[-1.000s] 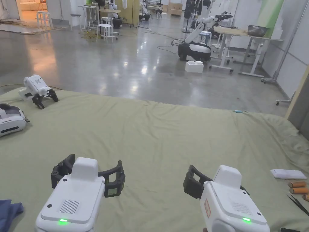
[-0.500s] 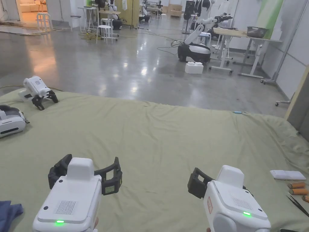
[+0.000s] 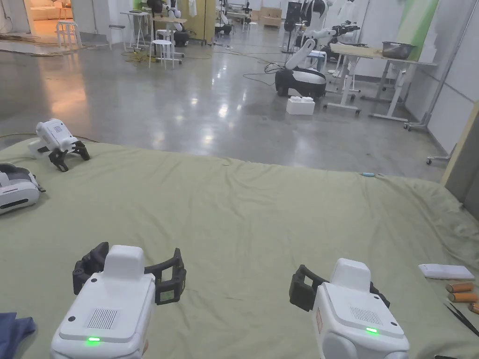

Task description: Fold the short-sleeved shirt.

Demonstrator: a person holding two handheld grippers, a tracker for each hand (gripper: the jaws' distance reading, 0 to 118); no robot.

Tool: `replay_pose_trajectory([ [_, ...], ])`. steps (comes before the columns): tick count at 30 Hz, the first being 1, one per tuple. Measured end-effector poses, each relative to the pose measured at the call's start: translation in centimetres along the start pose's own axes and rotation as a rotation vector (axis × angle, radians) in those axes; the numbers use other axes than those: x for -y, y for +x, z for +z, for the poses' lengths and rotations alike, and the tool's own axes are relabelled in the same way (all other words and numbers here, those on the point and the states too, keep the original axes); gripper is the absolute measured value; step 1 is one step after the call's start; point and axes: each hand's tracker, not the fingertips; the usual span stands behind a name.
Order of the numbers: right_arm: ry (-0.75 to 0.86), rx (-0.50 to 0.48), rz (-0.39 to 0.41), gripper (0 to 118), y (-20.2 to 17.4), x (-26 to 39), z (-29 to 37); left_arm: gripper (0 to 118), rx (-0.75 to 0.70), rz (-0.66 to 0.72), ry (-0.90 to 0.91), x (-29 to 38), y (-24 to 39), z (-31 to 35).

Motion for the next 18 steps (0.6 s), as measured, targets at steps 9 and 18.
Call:
replay_pose_trajectory([
  [9,0.022,0.018,-0.008,96,0.1,-0.3,-0.1,112,0.02,-0.013,-0.003,0.5,0.1,-0.2],
  [18,0.112,-0.093,-0.058,96,1.6,0.1,0.3,112,0.038,0.0,0.033,0.4,0.0,-0.5],
])
